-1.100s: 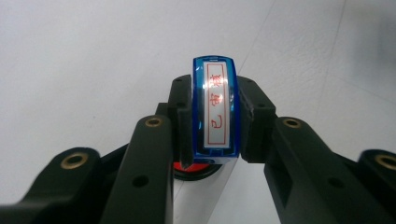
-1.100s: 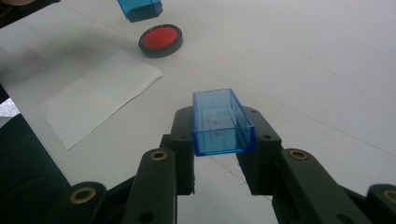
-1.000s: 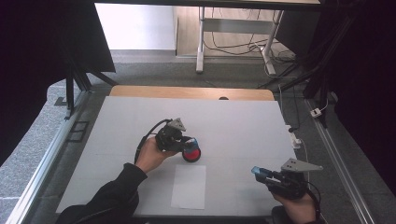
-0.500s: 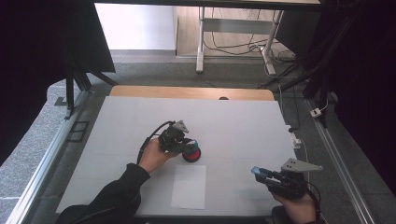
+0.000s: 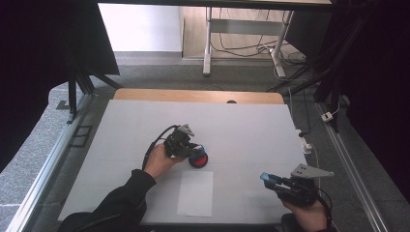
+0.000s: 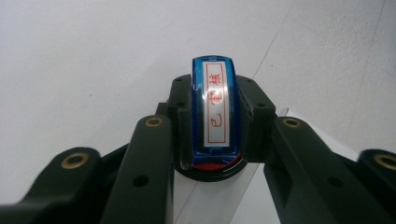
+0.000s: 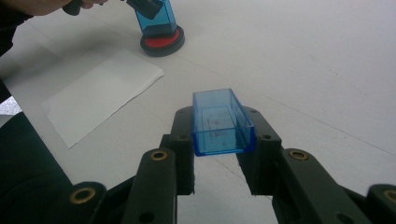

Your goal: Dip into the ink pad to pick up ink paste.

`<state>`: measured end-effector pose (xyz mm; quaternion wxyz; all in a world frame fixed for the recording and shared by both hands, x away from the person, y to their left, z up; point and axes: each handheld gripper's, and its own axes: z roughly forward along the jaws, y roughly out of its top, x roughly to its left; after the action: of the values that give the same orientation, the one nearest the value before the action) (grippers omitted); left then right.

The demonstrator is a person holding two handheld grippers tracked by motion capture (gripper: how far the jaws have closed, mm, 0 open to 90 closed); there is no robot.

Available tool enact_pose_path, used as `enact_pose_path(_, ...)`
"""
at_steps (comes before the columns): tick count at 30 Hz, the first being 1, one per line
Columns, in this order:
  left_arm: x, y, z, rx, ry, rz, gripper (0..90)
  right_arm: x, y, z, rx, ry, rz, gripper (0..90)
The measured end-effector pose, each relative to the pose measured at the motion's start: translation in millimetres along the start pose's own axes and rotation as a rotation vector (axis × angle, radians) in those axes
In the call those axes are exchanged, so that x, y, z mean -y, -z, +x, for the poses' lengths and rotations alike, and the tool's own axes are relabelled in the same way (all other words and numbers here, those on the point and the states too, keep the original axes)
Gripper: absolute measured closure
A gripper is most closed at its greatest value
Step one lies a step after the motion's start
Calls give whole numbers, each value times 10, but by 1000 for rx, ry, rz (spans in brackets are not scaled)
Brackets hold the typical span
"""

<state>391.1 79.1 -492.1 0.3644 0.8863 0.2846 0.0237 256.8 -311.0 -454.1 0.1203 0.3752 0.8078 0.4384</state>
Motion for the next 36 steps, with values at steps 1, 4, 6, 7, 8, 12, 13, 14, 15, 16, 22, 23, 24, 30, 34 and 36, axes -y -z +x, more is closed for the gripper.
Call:
enact_pose_path(1, 0, 0, -3, -1, -1, 0, 706, 0, 0, 0, 0, 0, 0, 685)
enact_pose_path(4, -8, -2, -30, -16, -25, 10, 707, 0, -1, 1, 0, 0, 1, 685)
enact_pose_path(6, -18, -4, -61, -33, -38, 19, 707, -1, -1, 1, 0, 2, 1, 684)
enact_pose_path(7, -22, -7, -78, -43, -46, 22, 707, -1, -1, 2, 0, 2, 1, 684)
enact_pose_path(8, -26, -8, -91, -50, -49, 25, 708, -1, -2, 2, 1, 2, 1, 685)
enact_pose_path(12, -36, -16, -158, -87, -73, 39, 708, -1, -1, 2, 0, 2, 1, 685)
enact_pose_path(13, -36, -18, -172, -95, -77, 39, 708, -2, 0, 1, 0, 3, 3, 685)
enact_pose_path(14, -37, -19, -183, -101, -79, 42, 708, -1, -1, 2, 0, 2, 1, 684)
enact_pose_path(15, -38, -21, -191, -105, -83, 42, 708, -2, 1, 1, -1, 3, 4, 684)
enact_pose_path(16, -38, -22, -199, -109, -86, 43, 708, -2, 0, 3, -2, 3, 4, 685)
enact_pose_path(22, -45, -29, -228, -125, -90, 49, 708, -2, 0, 4, -2, 4, 5, 685)
enact_pose_path(23, -45, -29, -225, -124, -87, 48, 708, -2, 0, 4, -3, 4, 6, 685)
enact_pose_path(24, -45, -28, -216, -119, -81, 47, 708, -2, 0, 4, -3, 4, 6, 685)
enact_pose_path(30, -26, -16, -130, -72, -24, 32, 708, -1, -5, 6, -2, 2, 3, 684)
enact_pose_path(34, -1, -7, -46, -27, 23, 13, 708, -1, -5, 6, -2, 1, 3, 685)
enact_pose_path(36, 10, -3, -9, -9, 41, 7, 708, -1, -5, 6, -2, 1, 3, 684)
